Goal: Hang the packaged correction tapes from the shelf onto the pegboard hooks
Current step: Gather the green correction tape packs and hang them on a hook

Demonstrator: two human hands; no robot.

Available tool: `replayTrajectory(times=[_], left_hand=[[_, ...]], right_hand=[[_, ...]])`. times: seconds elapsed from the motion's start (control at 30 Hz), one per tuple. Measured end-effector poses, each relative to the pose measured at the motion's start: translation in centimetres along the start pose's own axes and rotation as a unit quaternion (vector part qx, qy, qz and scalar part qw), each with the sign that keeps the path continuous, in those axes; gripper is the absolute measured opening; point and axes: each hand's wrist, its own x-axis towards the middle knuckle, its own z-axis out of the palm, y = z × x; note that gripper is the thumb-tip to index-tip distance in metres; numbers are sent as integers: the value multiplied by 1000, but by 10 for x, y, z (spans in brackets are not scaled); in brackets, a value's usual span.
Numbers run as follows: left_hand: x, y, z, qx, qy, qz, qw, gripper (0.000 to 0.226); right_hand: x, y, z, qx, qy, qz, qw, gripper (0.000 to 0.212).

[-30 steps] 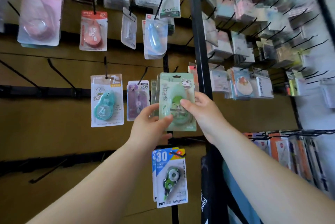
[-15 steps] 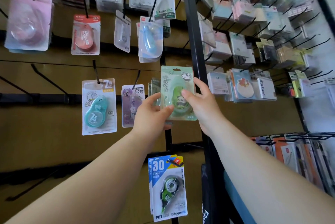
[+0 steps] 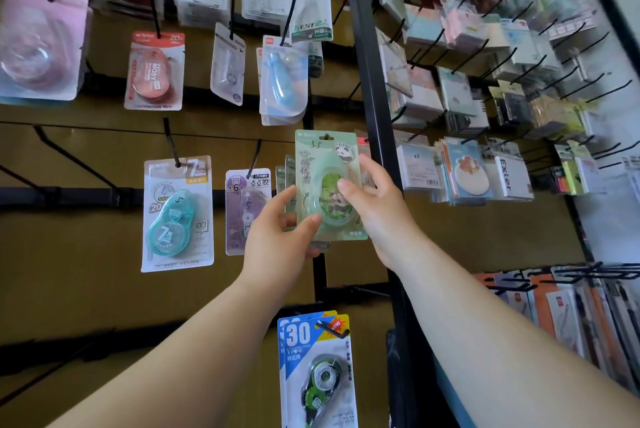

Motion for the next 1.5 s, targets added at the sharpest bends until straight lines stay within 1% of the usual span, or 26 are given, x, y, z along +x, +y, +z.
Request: replayTrajectory(times=[0.27, 0.33, 0.4, 0.5, 0.63, 0.73, 0.9, 1.0, 1.07, 1.13, 1.2, 1.23, 1.27, 1.33, 1.37, 1.43, 1.47, 1.5], left_hand=[[0, -10, -4, 27, 11, -9, 1000, 52], [0, -14, -2, 40, 12, -22, 999, 54], [1, -18, 1, 62, 0, -36, 997, 58], [5, -23, 4, 89, -19, -42, 995, 54], [11, -36, 2, 109, -21, -57, 992, 60], [12, -50, -3, 113, -20, -77, 990, 56], [9, -52, -6, 115, -41, -106, 987, 60], [5, -39, -15, 150, -33, -110, 982, 59], [-4, -27, -24, 158, -22, -94, 983, 52], [-21, -14, -34, 154, -16, -69, 986, 41], [-46, -5, -48, 162, -3, -35, 986, 24], [-62, -4, -54, 155, 1, -21, 988, 14], [-82, -1, -60, 137, 3, -16, 990, 12], [-128, 4, -73, 69, -1, -32, 997, 18], [-155, 5, -80, 34, -6, -48, 998, 15], [-209, 3, -96, -9, -29, -84, 996, 3], [-235, 0, -103, -14, -38, -109, 993, 9], [-260, -7, -110, -16, -50, -141, 989, 9]], right_hand=[[3, 7, 8, -34, 8, 26, 999, 49], [5, 9, 13, -52, 12, 32, 998, 48], [8, 12, 18, -70, 18, 38, 997, 50], [15, 18, 25, -98, 25, 43, 994, 51], [23, 28, 29, -115, 21, 57, 992, 54], [25, 38, 29, -112, 18, 64, 992, 55], [19, 45, 24, -132, 28, 68, 989, 57], [4, 43, 23, -187, 64, 58, 979, 56], [-10, 38, 24, -240, 78, 40, 967, 52], [-29, 31, 26, -282, 74, 14, 956, 47], [-54, 27, 25, -302, 62, -13, 951, 39], [-68, 27, 25, -299, 58, -19, 952, 35], [-85, 28, 24, -280, 55, -13, 958, 30], [-122, 32, 24, -208, 23, 27, 977, 15], [-143, 36, 25, -176, -4, 54, 983, 17], [-186, 46, 27, -123, -62, 107, 985, 26], [-208, 54, 28, -110, -90, 137, 980, 28], [-230, 63, 30, -105, -120, 168, 973, 28]])
